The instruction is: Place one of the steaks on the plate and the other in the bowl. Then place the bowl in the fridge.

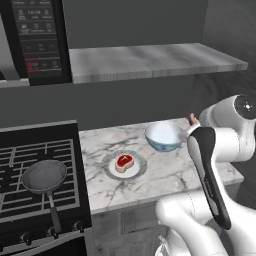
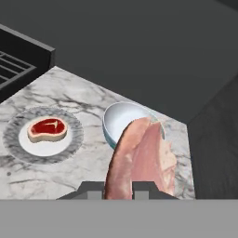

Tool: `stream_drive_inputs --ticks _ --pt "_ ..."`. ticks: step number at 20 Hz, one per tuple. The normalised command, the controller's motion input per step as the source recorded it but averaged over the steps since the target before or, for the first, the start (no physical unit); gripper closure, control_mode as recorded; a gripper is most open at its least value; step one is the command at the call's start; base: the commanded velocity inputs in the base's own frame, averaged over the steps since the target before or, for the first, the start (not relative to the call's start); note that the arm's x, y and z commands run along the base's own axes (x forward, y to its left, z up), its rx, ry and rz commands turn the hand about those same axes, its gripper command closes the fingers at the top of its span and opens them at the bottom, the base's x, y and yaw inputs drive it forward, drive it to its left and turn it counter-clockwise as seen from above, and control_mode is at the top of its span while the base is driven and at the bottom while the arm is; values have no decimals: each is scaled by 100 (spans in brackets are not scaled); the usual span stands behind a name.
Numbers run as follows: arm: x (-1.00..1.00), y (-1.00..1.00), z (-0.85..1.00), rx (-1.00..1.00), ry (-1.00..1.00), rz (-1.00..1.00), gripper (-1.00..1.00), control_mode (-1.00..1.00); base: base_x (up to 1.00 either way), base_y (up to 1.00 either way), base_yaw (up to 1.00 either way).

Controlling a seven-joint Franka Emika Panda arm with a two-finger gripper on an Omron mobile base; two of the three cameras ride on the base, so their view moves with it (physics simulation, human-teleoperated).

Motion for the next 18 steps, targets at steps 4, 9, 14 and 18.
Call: stream_drive_inputs --ticks 4,9,14,18 --pt "45 0 -35 2 10 0 100 -100 0 0 0" --pt "41 0 -26 0 2 0 100 -100 0 0 0" --pt "32 0 -30 0 0 2 100 -100 0 0 0" --pt "33 0 -14 0 0 2 100 -100 0 0 0"
